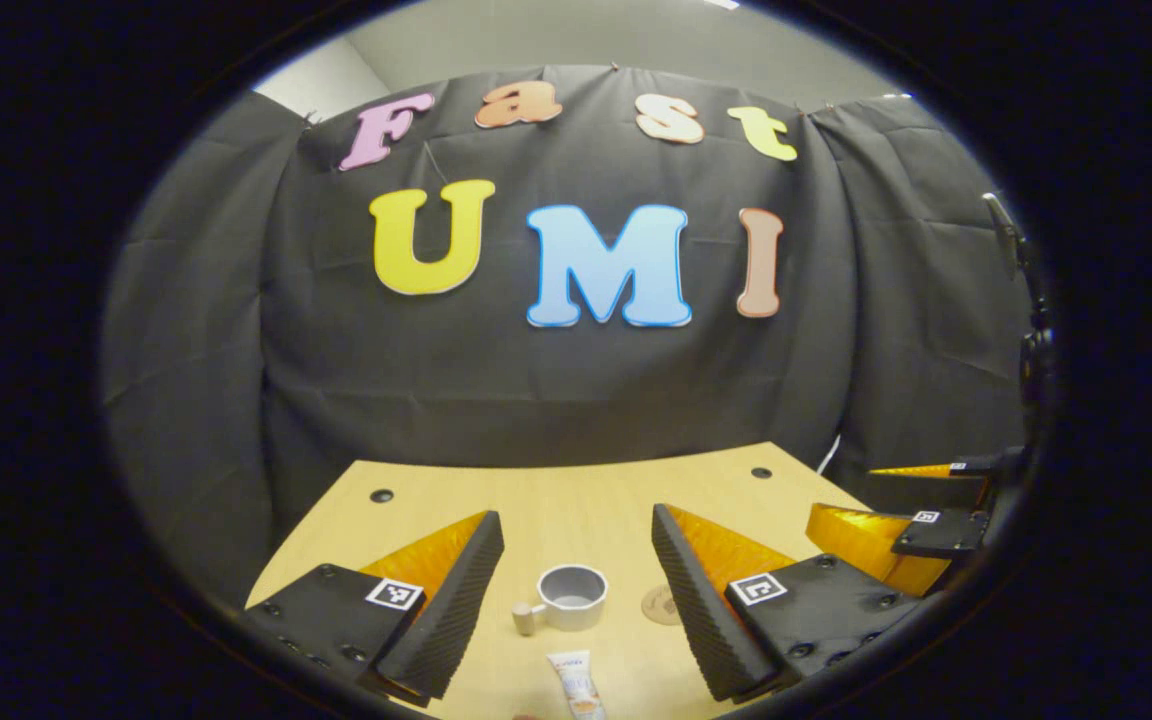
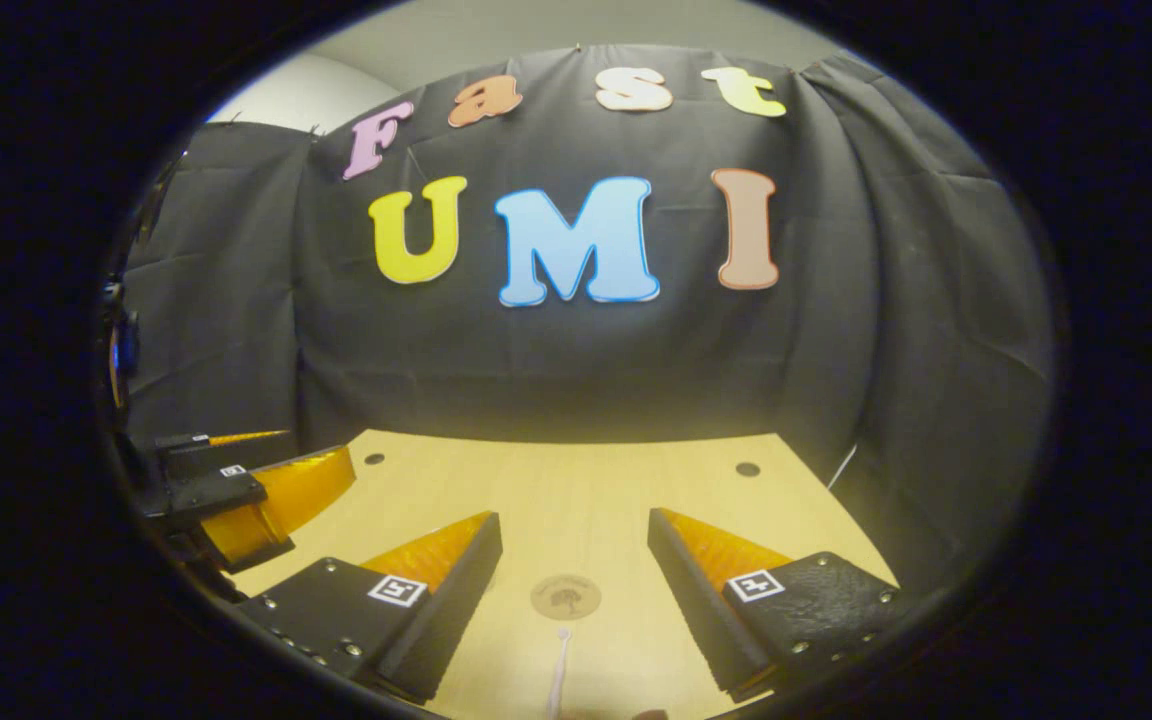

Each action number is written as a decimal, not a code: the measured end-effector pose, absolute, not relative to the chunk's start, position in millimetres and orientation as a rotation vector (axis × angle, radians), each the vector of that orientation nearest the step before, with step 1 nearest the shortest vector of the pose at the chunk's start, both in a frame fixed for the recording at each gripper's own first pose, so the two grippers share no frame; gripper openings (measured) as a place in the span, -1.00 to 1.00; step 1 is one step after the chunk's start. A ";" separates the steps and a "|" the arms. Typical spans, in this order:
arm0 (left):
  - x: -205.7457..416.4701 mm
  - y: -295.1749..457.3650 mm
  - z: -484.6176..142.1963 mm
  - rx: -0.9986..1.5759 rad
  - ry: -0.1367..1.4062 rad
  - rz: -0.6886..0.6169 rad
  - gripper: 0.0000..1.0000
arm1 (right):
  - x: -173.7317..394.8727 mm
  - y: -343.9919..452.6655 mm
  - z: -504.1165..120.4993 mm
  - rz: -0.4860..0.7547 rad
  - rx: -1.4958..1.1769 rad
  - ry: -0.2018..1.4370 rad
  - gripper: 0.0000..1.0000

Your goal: Put the toothbrush and toothpaste on the desktop into the cup, then pick up the cup and place it on the coaster on the desktop.

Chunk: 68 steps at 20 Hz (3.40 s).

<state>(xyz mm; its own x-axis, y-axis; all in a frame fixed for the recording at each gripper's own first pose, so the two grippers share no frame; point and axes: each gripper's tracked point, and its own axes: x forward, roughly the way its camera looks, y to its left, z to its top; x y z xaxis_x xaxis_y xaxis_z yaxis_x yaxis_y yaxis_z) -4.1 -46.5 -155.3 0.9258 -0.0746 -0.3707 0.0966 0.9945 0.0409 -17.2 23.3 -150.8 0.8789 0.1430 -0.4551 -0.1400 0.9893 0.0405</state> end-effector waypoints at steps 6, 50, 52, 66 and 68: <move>-26.5 -39.0 -242.9 0.036 0.599 -0.081 0.92 | -41.6 19.3 -222.2 0.152 -0.004 0.690 0.88; -111.3 5.0 -469.7 0.001 1.499 0.122 0.91 | -116.9 27.4 -419.2 0.060 -0.064 1.615 0.89; -110.7 -1.8 -468.8 0.012 1.507 0.096 0.68 | -117.8 27.6 -420.3 0.061 -0.068 1.615 0.70; -103.7 -10.4 -469.6 0.010 1.492 0.100 -0.44 | -113.4 29.1 -418.0 0.067 -0.060 1.605 -0.84; -107.8 -9.9 -467.4 0.010 1.490 0.102 -0.62 | -117.3 29.7 -417.6 0.068 -0.066 1.602 -0.96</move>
<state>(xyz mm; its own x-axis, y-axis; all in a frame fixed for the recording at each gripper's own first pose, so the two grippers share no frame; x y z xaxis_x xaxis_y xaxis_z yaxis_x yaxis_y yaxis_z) -107.8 -9.9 -467.4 0.0776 0.0746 -0.9942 -0.0621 0.9956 0.0698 -117.3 29.7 -417.6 -0.0320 0.0003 -0.9995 -0.0846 0.9964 0.0030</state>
